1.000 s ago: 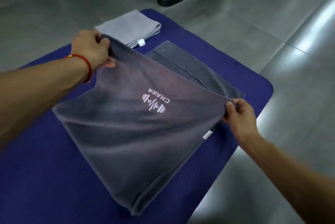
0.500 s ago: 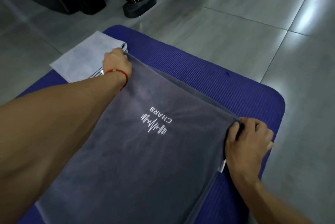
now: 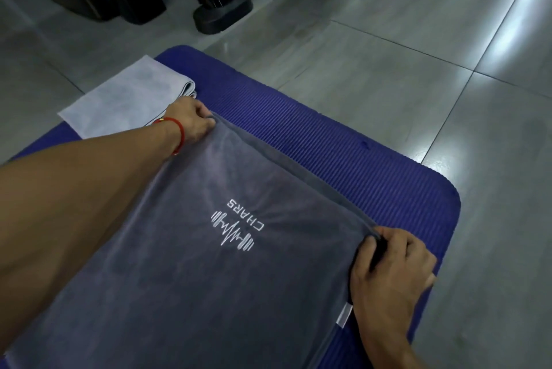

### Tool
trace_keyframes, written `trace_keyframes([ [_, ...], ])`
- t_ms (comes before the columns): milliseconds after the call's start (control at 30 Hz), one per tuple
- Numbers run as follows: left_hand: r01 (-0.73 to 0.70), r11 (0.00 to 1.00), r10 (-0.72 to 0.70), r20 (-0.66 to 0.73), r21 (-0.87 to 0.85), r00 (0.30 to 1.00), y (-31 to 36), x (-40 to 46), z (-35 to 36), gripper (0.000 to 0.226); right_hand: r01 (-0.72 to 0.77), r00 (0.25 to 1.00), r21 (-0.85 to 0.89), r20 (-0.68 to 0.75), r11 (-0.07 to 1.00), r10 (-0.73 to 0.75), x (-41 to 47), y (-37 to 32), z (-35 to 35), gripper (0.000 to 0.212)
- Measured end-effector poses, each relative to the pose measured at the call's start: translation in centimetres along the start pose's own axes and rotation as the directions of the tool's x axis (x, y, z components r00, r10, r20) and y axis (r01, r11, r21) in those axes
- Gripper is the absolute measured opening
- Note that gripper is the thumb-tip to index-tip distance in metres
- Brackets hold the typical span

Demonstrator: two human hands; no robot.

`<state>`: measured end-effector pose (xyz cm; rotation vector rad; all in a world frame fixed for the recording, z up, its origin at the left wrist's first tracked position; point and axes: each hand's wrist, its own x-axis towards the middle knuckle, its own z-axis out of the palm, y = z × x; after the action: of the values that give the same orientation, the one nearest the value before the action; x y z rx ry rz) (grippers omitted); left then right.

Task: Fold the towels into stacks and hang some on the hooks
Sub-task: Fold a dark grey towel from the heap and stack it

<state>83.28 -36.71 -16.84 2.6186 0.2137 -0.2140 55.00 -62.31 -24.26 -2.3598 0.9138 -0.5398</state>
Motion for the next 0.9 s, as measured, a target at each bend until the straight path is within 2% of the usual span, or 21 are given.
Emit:
trace_keyframes([
  [200, -0.135, 0.987, 0.121, -0.143, -0.087, 0.982, -0.8, -2.9, -3.1, 0.015, 0.008, 1.000, 0.077, 0.029, 0.997, -0.010, -0.1, 0.0, -0.7, 0.013],
  [300, -0.171, 0.971, 0.137, -0.193, -0.169, 0.972, -2.1, -5.2, -5.9, 0.014, 0.021, 0.999, 0.076, 0.043, 0.997, -0.025, -0.3, -0.3, -0.8, 0.014],
  [433, -0.209, 0.941, 0.153, -0.215, -0.268, 0.965, -4.6, -9.7, -10.2, 0.016, 0.022, 0.996, 0.092, 0.080, 0.996, -0.029, -0.2, -0.4, -1.4, 0.017],
  [567, -0.258, 0.908, 0.192, -0.219, -0.331, 0.957, -7.6, -15.3, -13.8, 0.022, -0.021, 0.992, 0.216, 0.129, 0.976, -0.007, -0.8, -0.6, -3.3, 0.017],
  [700, -0.237, 0.892, 0.119, -0.306, -0.385, 0.945, -12.4, -21.3, -18.4, 0.021, 0.013, 0.986, 0.323, 0.151, 0.946, -0.066, -4.2, -4.9, -6.4, 0.019],
  [833, -0.211, 0.852, -0.013, -0.423, -0.479, 0.906, -18.3, -28.1, -25.3, 0.021, 0.176, 0.953, 0.451, 0.146, 0.875, -0.266, -6.3, -13.2, -10.0, 0.015],
  [900, -0.217, 0.822, -0.077, -0.480, -0.527, 0.874, -21.2, -32.0, -29.2, 0.025, 0.210, 0.924, 0.529, 0.166, 0.822, -0.343, -7.5, -18.1, -11.9, 0.011],
])
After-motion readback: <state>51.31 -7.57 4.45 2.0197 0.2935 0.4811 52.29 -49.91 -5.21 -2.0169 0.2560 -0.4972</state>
